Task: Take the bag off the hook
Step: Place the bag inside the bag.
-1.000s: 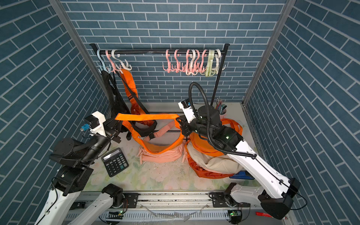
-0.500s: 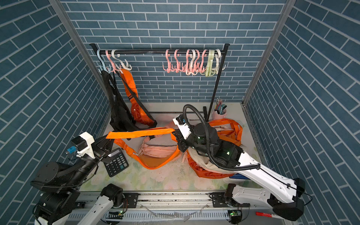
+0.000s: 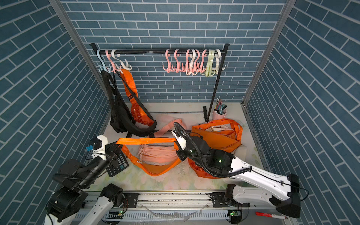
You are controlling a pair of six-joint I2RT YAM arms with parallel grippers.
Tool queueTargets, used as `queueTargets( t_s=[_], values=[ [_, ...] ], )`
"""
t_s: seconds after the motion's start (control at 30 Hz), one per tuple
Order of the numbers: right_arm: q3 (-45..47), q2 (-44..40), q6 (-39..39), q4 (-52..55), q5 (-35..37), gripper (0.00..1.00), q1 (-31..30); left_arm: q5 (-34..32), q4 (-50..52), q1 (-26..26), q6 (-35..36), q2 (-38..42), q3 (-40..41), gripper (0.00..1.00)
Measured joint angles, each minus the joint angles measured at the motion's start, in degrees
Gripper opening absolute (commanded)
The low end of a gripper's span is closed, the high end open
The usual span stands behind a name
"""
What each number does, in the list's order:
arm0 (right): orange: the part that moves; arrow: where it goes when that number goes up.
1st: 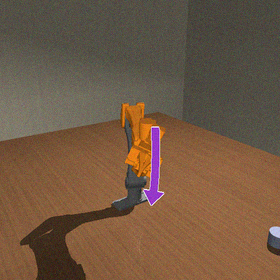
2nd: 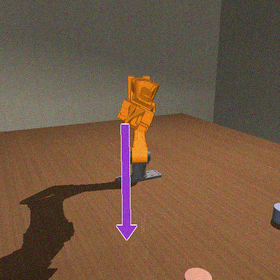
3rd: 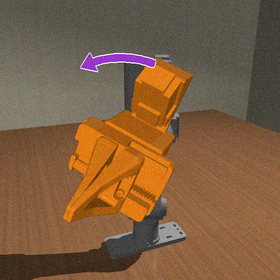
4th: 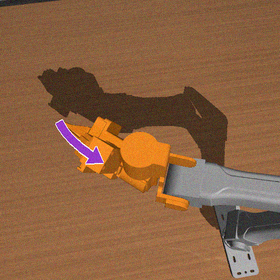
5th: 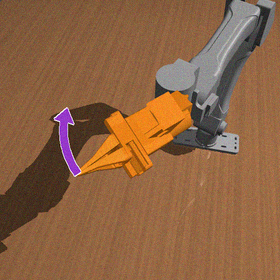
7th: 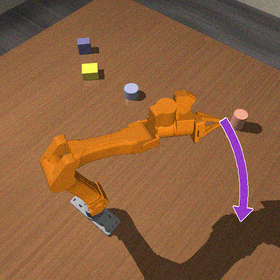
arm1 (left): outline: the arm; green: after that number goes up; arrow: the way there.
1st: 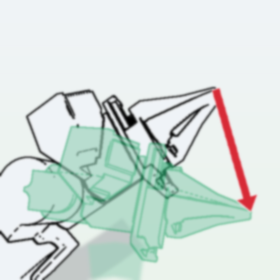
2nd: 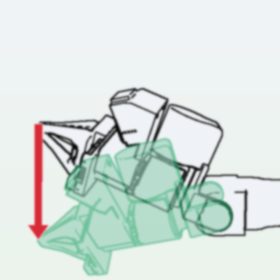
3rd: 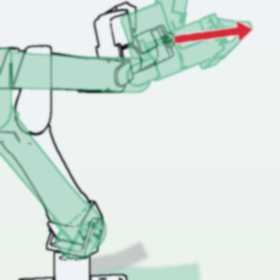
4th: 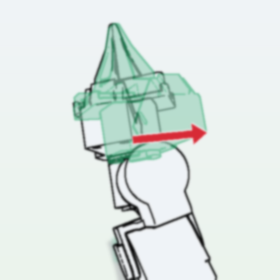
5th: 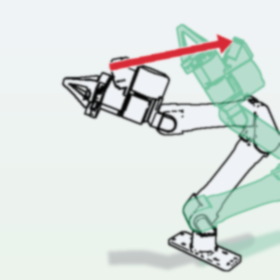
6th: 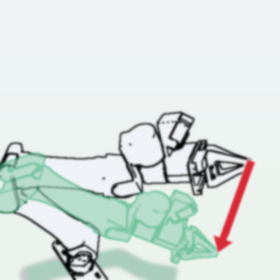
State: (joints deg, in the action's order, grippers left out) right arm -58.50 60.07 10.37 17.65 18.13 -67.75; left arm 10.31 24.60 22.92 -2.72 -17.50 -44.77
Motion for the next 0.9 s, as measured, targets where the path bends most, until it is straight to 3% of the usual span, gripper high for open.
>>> queueTargets(
  t_s=[0.27,0.9],
  values=[
    [-0.96,3.5,6.32,0.79,0.7,0.0,7.69,-1.33,-3.58,0.37,-4.44,-8.74,1.79,0.0],
    [-0.33,9.05,8.09,-2.51,-5.05,0.0,19.45,-4.76,-15.78,0.68,-8.76,-28.37,1.55,0.0]
  ],
)
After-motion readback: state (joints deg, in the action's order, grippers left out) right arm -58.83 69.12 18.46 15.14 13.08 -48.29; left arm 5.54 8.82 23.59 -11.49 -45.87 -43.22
